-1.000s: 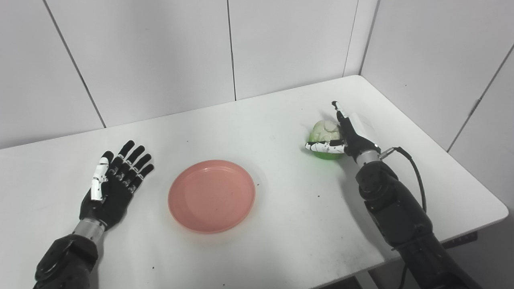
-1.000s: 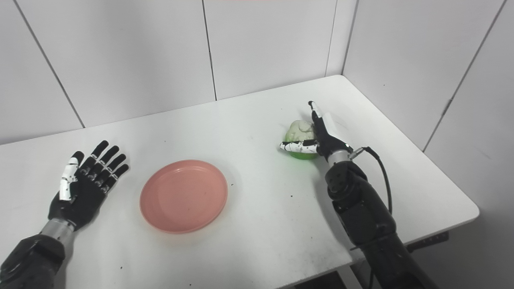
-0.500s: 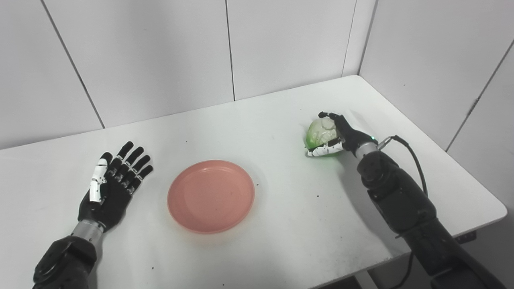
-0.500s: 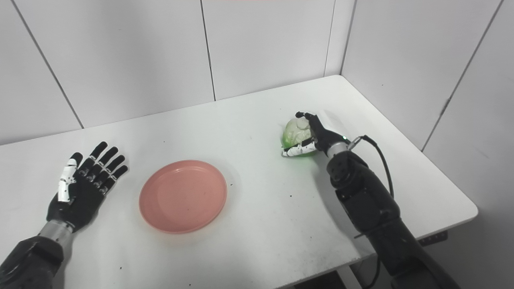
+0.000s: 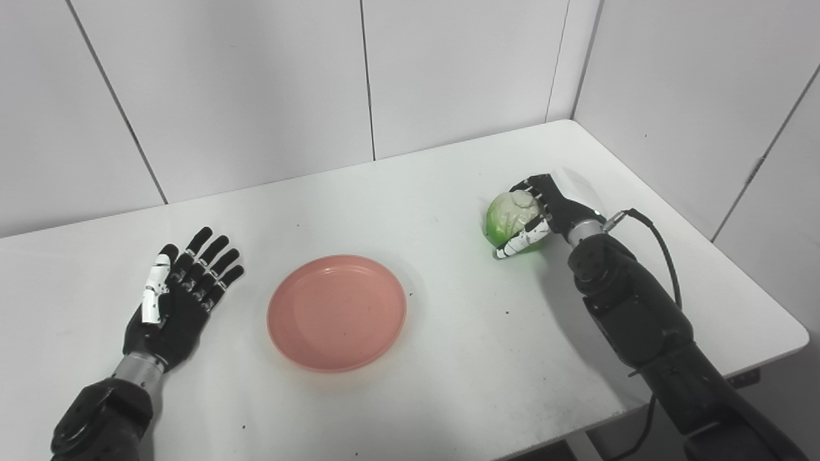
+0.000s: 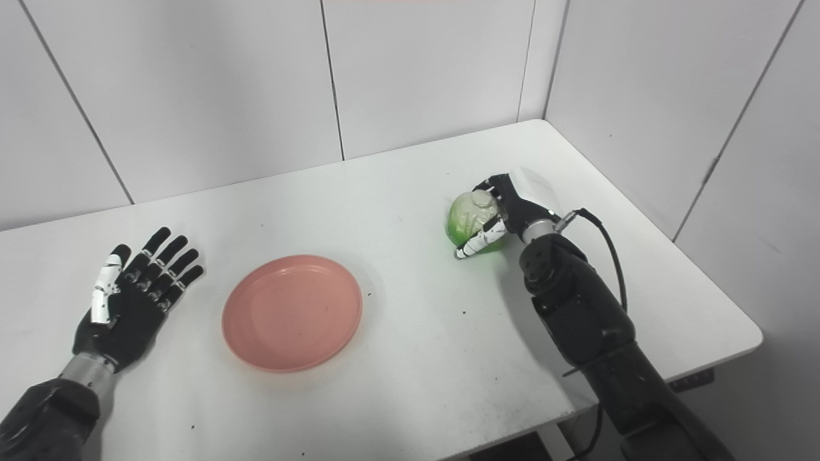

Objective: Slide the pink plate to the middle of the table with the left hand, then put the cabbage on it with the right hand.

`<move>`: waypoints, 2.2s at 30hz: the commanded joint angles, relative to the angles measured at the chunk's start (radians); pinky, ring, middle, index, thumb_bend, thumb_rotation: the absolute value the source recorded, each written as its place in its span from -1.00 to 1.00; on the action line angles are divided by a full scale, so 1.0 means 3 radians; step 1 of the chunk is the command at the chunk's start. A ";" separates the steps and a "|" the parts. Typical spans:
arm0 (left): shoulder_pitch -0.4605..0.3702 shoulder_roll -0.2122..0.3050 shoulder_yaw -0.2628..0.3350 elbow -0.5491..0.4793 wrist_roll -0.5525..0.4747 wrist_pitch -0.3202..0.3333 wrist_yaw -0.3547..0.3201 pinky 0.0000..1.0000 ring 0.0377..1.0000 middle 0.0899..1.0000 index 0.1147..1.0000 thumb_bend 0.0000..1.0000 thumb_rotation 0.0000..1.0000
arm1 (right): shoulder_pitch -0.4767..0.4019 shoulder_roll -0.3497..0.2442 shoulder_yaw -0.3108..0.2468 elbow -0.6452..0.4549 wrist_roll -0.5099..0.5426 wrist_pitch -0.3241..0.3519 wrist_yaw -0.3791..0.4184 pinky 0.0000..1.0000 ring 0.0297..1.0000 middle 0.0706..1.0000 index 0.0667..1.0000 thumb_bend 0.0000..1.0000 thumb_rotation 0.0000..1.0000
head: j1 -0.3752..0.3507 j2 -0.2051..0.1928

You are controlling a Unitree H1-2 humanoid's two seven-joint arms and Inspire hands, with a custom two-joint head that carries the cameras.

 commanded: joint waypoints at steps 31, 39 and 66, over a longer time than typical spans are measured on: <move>0.0266 -0.0216 -0.0172 -0.0419 0.0143 0.0432 0.0525 0.83 0.83 0.86 0.85 -0.20 1.00 | -0.0177 0.0181 -0.0025 -0.1254 0.0098 0.0035 0.0130 -0.24 -0.14 -0.15 -0.04 0.05 -1.00 | 0.0638 0.0021; 0.0331 -0.0399 -0.0241 -0.0709 0.0208 0.0597 0.0823 0.78 0.80 0.82 0.79 -0.21 1.00 | -0.0297 0.0364 0.0193 -0.1362 0.0067 0.0049 0.0279 -0.26 -0.17 -0.17 -0.03 0.05 -1.00 | 0.1005 0.0059; 0.0318 -0.0694 -0.0349 -0.1005 0.0336 0.0826 0.1165 0.73 0.78 0.80 0.76 -0.20 1.00 | -0.0246 0.0974 0.0963 -0.1054 0.0090 -0.0421 0.0451 -0.31 -0.29 -0.12 0.05 0.02 -1.00 | 0.1605 0.0233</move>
